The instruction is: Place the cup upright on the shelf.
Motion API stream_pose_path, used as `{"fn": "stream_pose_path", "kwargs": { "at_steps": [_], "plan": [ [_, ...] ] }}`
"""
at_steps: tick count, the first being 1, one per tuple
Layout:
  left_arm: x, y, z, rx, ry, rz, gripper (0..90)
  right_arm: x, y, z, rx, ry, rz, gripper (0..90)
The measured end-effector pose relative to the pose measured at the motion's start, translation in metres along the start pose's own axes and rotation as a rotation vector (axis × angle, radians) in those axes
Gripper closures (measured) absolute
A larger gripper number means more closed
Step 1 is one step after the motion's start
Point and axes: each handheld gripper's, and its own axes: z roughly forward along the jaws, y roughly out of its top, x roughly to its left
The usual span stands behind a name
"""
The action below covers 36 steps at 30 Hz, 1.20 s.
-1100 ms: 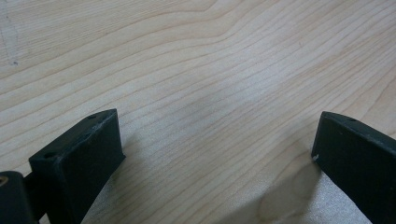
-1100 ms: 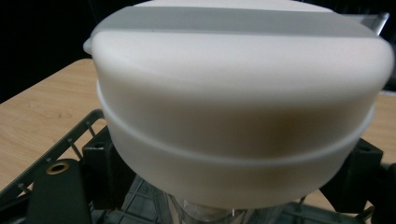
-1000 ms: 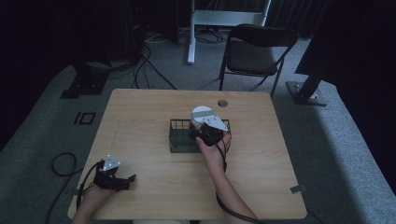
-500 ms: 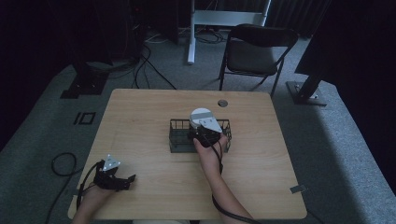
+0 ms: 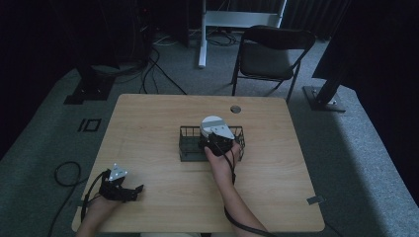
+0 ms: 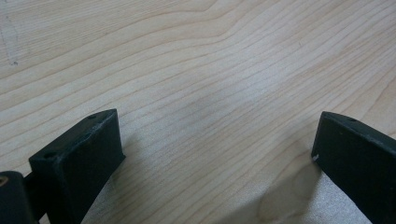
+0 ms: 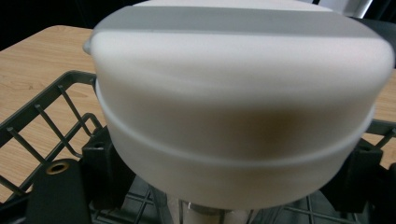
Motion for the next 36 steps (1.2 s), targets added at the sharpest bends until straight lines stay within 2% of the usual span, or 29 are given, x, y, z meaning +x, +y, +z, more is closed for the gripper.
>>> {"fn": "stream_pose_path", "kwargs": {
  "at_steps": [4,8,17,20,24,26,36],
  "plan": [
    [0.000,0.000,0.000,0.000,0.000,0.001,2.0,0.001,0.000,0.000,0.000,-0.005,0.001,18.4],
    [0.000,0.000,0.000,0.000,0.000,0.001,2.1,-0.002,-0.002,-0.002,-0.006,0.000,0.036,18.3],
    [0.000,0.000,0.000,0.000,0.000,0.001,2.1,-0.005,-0.006,-0.004,-0.012,0.030,0.000,17.2],
    [0.000,0.000,0.000,0.000,0.000,0.000,2.0,-0.006,-0.008,-0.004,-0.018,0.029,0.002,13.1],
    [0.000,0.000,0.000,0.000,0.000,0.000,2.1,-0.008,-0.011,-0.003,-0.028,0.044,0.017,12.7],
    [0.000,0.000,0.000,0.000,0.000,0.000,2.1,-0.009,-0.013,-0.003,-0.024,0.045,0.005,11.9],
    [0.000,0.000,0.000,0.000,0.000,0.000,2.1,-0.012,-0.016,-0.006,-0.050,0.055,0.006,11.5]
  ]
}}
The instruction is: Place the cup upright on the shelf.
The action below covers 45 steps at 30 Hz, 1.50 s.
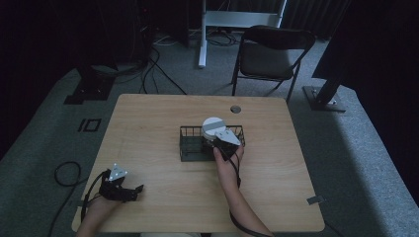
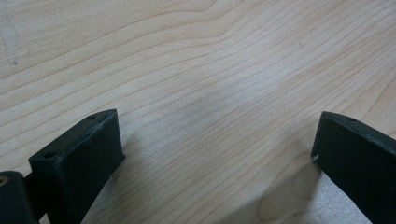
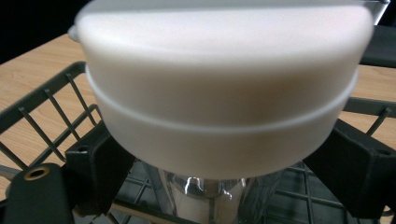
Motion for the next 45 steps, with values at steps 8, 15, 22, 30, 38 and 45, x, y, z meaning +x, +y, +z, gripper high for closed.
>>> {"fn": "stream_pose_path", "kwargs": {
  "at_steps": [8,15,22,30,38,45],
  "plan": [
    [0.000,0.000,0.000,0.000,0.000,0.000,2.1,-0.002,0.002,-0.007,-0.048,0.043,0.000,11.5],
    [0.000,0.000,0.000,0.000,0.000,0.000,2.1,-0.002,0.001,-0.010,-0.043,0.070,-0.014,11.5],
    [0.000,0.000,0.000,0.000,0.000,0.000,2.0,-0.005,0.000,-0.014,-0.046,0.079,-0.038,11.5],
    [0.000,0.000,0.000,0.000,0.000,0.000,2.0,-0.010,-0.001,-0.019,-0.047,0.078,-0.039,11.5],
    [0.000,0.000,0.000,0.001,0.000,0.000,2.1,-0.012,-0.003,-0.026,-0.049,0.087,-0.038,11.5],
    [0.000,0.000,0.000,0.000,0.000,0.000,2.1,-0.016,-0.003,-0.037,-0.059,0.100,-0.046,11.5]
  ]
}}
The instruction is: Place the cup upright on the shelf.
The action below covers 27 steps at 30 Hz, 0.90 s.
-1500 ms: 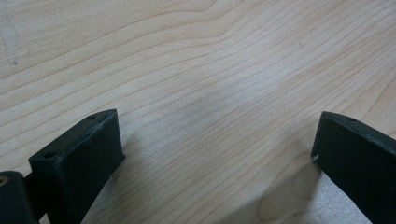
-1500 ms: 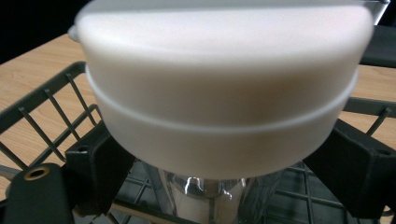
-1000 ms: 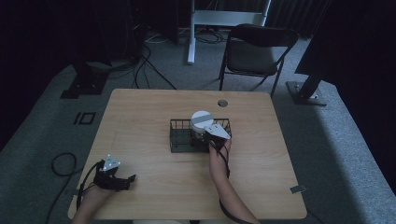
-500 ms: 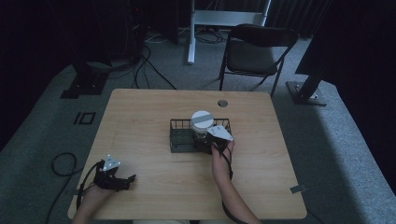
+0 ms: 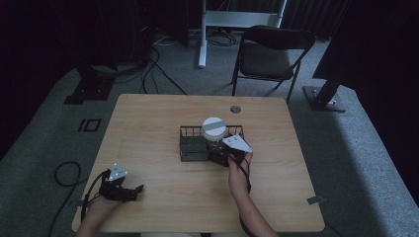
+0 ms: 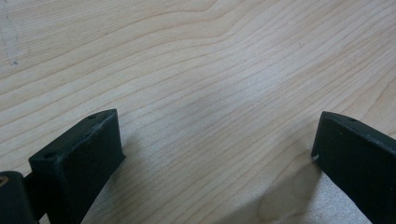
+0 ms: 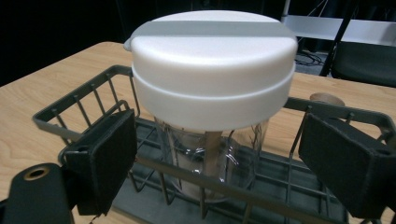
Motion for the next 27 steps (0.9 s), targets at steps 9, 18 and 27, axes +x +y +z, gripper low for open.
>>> {"fn": "stream_pose_path", "kwargs": {
  "at_steps": [9,18,27],
  "plan": [
    [0.000,0.000,0.000,0.000,0.000,0.000,2.0,-0.012,-0.010,-0.015,0.020,-0.003,-0.009,11.5],
    [0.000,0.000,0.000,0.000,0.000,0.000,2.0,-0.027,-0.018,-0.031,0.010,-0.017,-0.002,11.5],
    [0.000,0.000,0.000,-0.002,0.000,-0.002,2.1,-0.040,-0.031,-0.047,0.017,-0.031,-0.010,11.5]
  ]
}}
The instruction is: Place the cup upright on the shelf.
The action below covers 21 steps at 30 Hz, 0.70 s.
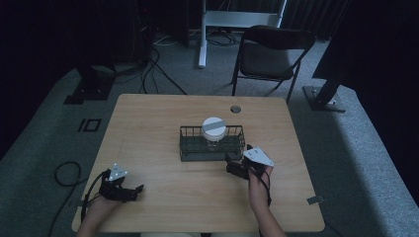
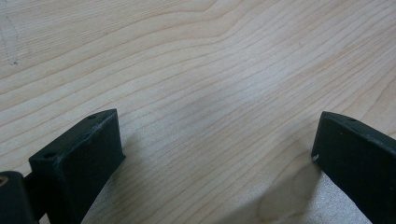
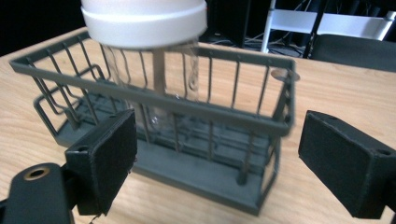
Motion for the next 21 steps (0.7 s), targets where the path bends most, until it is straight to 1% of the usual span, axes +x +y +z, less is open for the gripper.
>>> {"fn": "stream_pose_path", "kwargs": {
  "at_steps": [17,18,21],
  "plan": [
    [0.000,0.000,0.000,0.000,0.000,0.000,2.1,-0.018,-0.021,-0.010,0.041,-0.013,0.013,11.5],
    [0.000,0.000,0.000,0.001,0.000,0.000,2.0,-0.022,-0.026,-0.010,0.057,-0.009,0.023,11.5],
    [0.000,0.000,0.000,0.001,0.000,0.001,2.0,-0.024,-0.028,-0.011,0.066,-0.009,0.029,11.5]
  ]
}}
